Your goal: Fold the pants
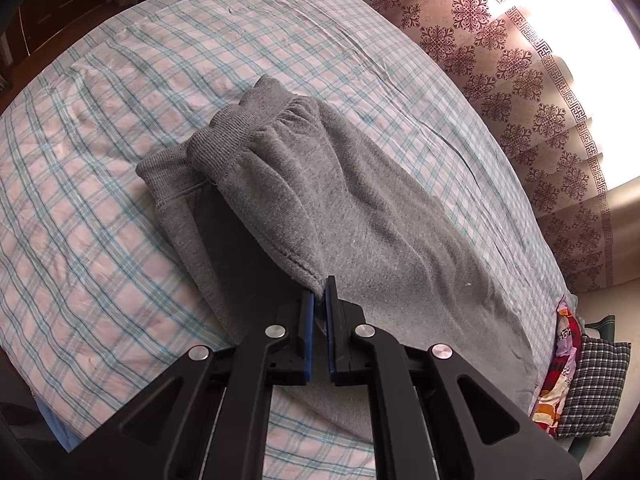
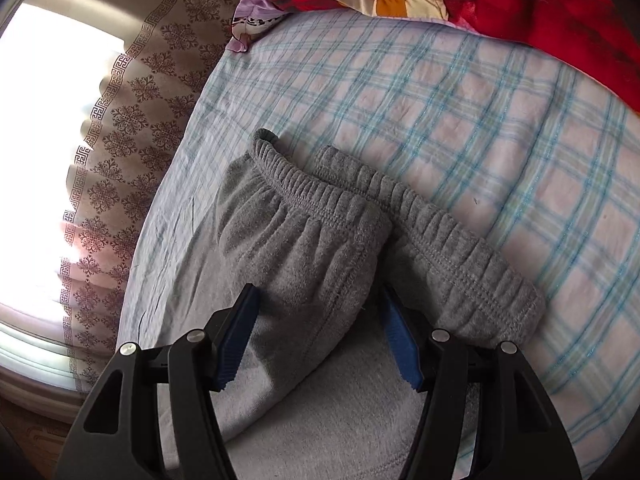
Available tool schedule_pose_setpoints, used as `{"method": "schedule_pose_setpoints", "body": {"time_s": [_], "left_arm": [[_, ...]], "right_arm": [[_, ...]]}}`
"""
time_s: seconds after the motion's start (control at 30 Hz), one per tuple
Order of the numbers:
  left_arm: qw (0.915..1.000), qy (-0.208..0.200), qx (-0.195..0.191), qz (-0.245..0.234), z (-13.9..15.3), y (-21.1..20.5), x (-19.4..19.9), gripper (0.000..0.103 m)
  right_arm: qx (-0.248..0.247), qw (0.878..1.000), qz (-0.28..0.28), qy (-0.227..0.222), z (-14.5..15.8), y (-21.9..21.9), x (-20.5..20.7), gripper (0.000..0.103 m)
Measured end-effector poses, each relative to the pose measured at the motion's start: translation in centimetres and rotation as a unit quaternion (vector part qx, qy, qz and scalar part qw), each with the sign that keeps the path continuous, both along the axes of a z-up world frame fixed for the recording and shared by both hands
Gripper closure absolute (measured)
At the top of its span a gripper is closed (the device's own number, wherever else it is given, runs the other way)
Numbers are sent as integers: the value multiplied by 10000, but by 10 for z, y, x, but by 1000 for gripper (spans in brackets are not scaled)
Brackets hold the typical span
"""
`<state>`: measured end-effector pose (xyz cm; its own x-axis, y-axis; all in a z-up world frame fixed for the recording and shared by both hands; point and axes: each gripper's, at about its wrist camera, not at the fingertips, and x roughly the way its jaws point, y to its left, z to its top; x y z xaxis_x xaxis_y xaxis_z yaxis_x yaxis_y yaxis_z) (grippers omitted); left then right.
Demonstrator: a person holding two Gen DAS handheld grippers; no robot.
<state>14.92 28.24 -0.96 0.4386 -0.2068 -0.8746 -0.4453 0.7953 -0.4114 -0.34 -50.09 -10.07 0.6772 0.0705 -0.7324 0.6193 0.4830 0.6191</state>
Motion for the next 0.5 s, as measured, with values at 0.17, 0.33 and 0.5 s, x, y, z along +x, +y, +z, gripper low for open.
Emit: {"method": "schedule_pose_setpoints", "body": {"time_s": [0.17, 0.33, 0.5], "left_arm": [[10000, 33, 40, -37, -2, -1, 3, 98], [9999, -11, 91, -115, 2, -2, 8, 98], [9997, -185, 75, -160, 17, -1, 19, 98]], "right_arm": [[-246, 9995, 184, -51, 5, 0, 17, 80], [-734, 9962, 317, -355, 44, 2, 23, 93], [-1247, 9876, 515, -803, 105, 2, 39, 94]]}}
